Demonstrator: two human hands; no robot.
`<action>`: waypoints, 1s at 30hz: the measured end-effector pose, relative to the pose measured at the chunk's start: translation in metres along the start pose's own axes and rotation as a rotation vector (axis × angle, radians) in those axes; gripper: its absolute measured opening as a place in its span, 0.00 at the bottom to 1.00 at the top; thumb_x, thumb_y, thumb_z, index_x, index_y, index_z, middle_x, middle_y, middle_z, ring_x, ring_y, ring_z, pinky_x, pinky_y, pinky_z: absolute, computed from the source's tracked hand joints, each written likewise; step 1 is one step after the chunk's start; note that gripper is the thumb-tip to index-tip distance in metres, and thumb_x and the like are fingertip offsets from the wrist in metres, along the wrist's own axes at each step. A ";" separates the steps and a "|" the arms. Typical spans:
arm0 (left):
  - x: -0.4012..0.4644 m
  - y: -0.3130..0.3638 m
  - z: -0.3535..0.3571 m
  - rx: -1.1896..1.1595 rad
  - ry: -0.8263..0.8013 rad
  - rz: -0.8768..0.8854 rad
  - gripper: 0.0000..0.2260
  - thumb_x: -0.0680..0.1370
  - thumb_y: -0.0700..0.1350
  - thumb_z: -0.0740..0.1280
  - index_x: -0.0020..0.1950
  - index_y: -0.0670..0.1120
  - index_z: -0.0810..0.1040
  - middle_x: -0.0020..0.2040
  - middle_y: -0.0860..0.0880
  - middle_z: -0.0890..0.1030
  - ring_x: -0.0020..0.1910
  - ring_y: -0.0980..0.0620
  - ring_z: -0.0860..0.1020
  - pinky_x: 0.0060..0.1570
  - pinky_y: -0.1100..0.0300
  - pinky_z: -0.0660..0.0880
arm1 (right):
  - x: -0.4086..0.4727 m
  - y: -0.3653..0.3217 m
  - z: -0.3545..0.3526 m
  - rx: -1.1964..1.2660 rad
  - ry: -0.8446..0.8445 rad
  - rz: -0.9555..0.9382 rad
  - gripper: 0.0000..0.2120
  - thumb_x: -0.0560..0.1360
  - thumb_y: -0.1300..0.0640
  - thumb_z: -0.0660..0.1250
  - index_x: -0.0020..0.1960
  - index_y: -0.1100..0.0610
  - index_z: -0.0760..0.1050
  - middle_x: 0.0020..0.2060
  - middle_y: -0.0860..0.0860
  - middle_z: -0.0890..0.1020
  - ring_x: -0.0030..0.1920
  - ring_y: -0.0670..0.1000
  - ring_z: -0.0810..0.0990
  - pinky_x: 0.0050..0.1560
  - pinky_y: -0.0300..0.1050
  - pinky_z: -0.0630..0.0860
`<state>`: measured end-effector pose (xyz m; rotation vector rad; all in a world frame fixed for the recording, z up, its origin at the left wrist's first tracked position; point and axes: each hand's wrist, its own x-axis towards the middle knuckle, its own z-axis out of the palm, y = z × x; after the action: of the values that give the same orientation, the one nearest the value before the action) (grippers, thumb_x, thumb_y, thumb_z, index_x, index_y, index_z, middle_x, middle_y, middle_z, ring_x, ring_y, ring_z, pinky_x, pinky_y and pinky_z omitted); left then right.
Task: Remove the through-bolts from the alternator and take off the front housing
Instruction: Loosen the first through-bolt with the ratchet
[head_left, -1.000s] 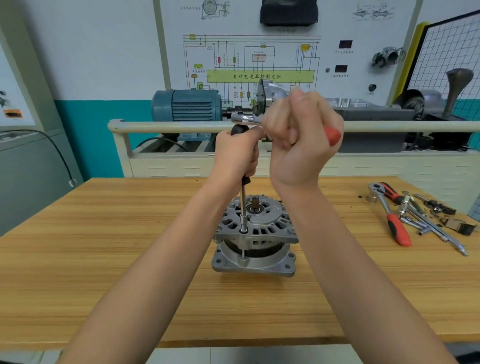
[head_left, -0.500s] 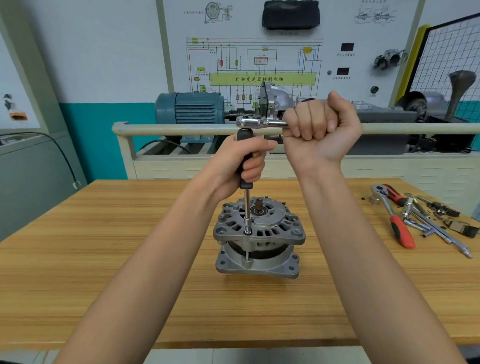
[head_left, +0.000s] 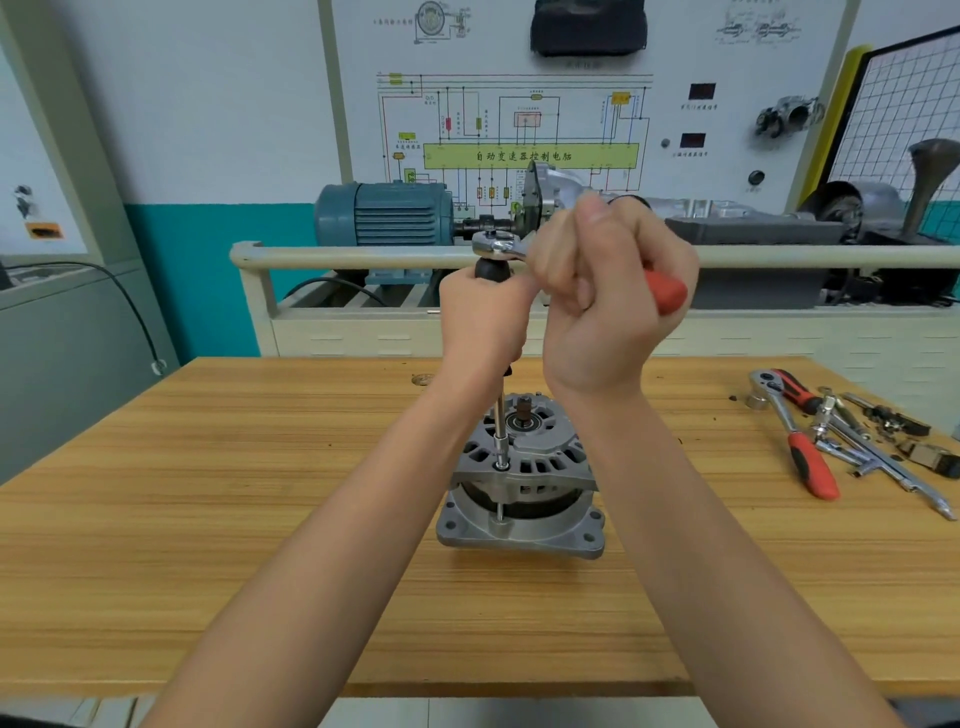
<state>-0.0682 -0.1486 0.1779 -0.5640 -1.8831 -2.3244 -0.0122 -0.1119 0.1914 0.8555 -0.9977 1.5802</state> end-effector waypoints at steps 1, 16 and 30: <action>0.000 -0.001 0.000 -0.016 -0.008 0.000 0.18 0.72 0.33 0.64 0.30 0.47 0.60 0.24 0.50 0.60 0.23 0.52 0.56 0.22 0.67 0.55 | 0.002 -0.001 -0.002 0.046 0.004 0.028 0.19 0.70 0.65 0.61 0.23 0.51 0.65 0.19 0.46 0.63 0.21 0.46 0.59 0.29 0.42 0.56; 0.001 0.006 -0.018 -0.079 -0.571 -0.108 0.23 0.77 0.35 0.63 0.25 0.47 0.60 0.18 0.52 0.59 0.16 0.56 0.55 0.19 0.67 0.53 | 0.029 -0.002 -0.043 0.696 0.320 0.458 0.23 0.71 0.61 0.56 0.18 0.55 0.60 0.14 0.48 0.58 0.18 0.47 0.53 0.21 0.38 0.55; 0.000 0.002 0.001 0.031 -0.112 -0.059 0.16 0.72 0.34 0.64 0.31 0.47 0.61 0.23 0.52 0.62 0.23 0.52 0.58 0.21 0.67 0.55 | 0.001 -0.003 -0.006 0.012 0.029 0.005 0.21 0.71 0.65 0.61 0.23 0.51 0.62 0.18 0.47 0.62 0.22 0.46 0.59 0.29 0.41 0.55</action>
<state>-0.0672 -0.1480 0.1800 -0.6568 -2.0068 -2.3412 -0.0093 -0.1057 0.1907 0.8371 -0.9712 1.5996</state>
